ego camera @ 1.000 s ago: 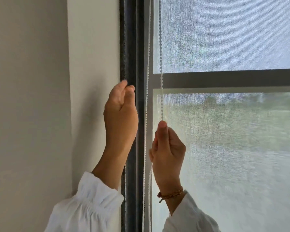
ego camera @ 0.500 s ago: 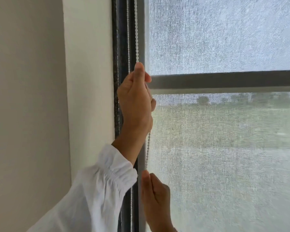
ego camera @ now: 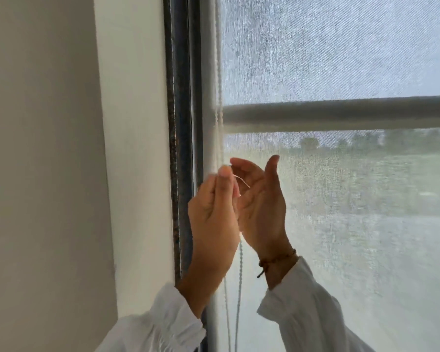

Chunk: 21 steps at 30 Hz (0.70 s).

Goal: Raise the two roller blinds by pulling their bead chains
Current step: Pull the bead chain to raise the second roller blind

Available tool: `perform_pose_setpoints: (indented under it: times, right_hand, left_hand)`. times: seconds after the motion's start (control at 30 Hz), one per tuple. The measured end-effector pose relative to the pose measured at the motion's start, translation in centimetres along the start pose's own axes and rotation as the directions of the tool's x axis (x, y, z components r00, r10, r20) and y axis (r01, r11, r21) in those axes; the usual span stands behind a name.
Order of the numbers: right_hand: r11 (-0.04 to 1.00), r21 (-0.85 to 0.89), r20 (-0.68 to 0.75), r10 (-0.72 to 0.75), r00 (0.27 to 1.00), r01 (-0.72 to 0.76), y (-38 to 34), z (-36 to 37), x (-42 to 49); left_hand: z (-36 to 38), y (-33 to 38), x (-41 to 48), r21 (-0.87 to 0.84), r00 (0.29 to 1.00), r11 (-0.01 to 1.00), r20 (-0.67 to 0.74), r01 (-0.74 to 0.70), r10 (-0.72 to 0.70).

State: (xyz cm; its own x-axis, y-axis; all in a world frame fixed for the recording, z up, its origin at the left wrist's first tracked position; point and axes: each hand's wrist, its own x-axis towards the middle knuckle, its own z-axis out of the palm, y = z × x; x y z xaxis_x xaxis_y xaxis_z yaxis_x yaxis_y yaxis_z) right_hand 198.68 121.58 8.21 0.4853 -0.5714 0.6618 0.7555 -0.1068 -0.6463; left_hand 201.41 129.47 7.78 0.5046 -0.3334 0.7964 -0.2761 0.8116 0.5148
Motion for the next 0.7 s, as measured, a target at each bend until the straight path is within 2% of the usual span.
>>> perform_pose_setpoints:
  times: [0.07, 0.13, 0.2, 0.3, 0.37, 0.43, 0.57, 0.7]
  right_hand:
    - [0.999, 0.033, 0.043, -0.026, 0.999, 0.024, -1.1, 0.4, 0.2]
    - [0.997, 0.074, 0.073, -0.019, 0.997, 0.014, -3.0, 1.2, 0.4]
    - [0.998, 0.064, 0.104, -0.022, 0.994, 0.016, -4.7, 2.0, 0.6]
    - [0.999, -0.035, 0.0, -0.03, 1.0, 0.03, -6.4, 3.1, 0.9]
    - [0.991, -0.09, -0.095, -0.103, 0.99, 0.095, -6.8, 3.4, 0.7]
    - [0.971, -0.133, -0.145, -0.219, 0.965, 0.2, -7.6, 3.2, -0.1]
    - [0.918, -0.19, -0.173, -0.38, 0.909, 0.348, -9.7, 1.8, -2.2]
    - [0.873, -0.356, -0.165, -0.41, 0.897, 0.334, -9.2, 0.6, -5.6]
  left_hand:
    - [-0.5, -1.3, -2.1, 0.075, 0.996, 0.994, -0.034, 0.082, -0.08]
    - [-0.7, -2.2, -3.7, 0.054, 0.967, 0.966, -0.036, 0.255, -0.253]
    - [-0.7, -2.6, -4.5, 0.063, 0.937, 0.935, -0.04, 0.348, -0.346]
    - [0.2, -2.5, -4.6, 0.054, 0.944, 0.943, 0.03, 0.327, -0.329]
    - [1.0, -2.4, -4.8, 0.028, 0.939, 0.942, 0.079, 0.333, -0.334]
    - [1.6, -2.2, -5.1, -0.01, 0.905, 0.912, 0.131, 0.409, -0.405]
    - [1.9, -1.2, -4.5, 0.001, 0.852, 0.869, 0.201, 0.494, -0.484]
    - [3.7, 2.4, -1.6, -0.038, 0.869, 0.894, 0.257, 0.446, -0.422]
